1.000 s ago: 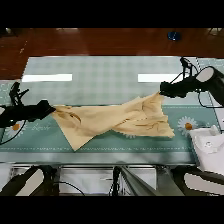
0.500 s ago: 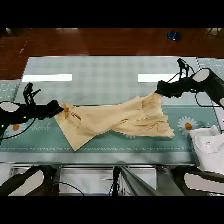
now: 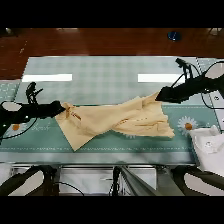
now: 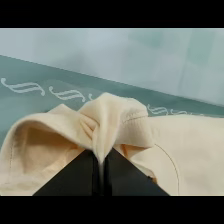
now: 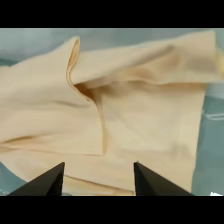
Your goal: Fold the shirts.
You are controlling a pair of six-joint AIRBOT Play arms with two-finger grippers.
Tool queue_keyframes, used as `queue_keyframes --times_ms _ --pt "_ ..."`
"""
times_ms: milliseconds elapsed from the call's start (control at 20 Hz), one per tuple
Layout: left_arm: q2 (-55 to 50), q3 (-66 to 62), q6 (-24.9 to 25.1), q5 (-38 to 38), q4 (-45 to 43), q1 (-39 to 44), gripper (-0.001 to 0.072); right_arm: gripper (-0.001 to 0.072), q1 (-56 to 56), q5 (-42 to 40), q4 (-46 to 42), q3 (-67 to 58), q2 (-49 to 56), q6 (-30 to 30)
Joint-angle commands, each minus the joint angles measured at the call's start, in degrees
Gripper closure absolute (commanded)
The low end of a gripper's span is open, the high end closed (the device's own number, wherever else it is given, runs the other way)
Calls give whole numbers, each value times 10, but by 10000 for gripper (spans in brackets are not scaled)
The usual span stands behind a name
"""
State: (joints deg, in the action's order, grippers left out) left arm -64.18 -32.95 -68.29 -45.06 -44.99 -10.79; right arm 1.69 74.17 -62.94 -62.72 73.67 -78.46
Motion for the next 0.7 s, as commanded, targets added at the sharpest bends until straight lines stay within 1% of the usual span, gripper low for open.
queue_keyframes --times_ms 0,100,200,300,500,650 --pt "0 0 4 1 0 0 673 200 0 56 27 10 28 25" --pt "0 0 17 0 0 0 673 200 0 56 61 11 49 34" --pt "0 0 19 0 0 0 673 200 0 56 80 11 70 37" --pt "0 0 19 0 0 0 673 200 0 59 81 11 92 37" --pt "0 0 19 1 0 0 673 202 0 100 78 11 135 36" --pt "0 0 19 1 0 0 673 204 0 100 73 11 141 35"
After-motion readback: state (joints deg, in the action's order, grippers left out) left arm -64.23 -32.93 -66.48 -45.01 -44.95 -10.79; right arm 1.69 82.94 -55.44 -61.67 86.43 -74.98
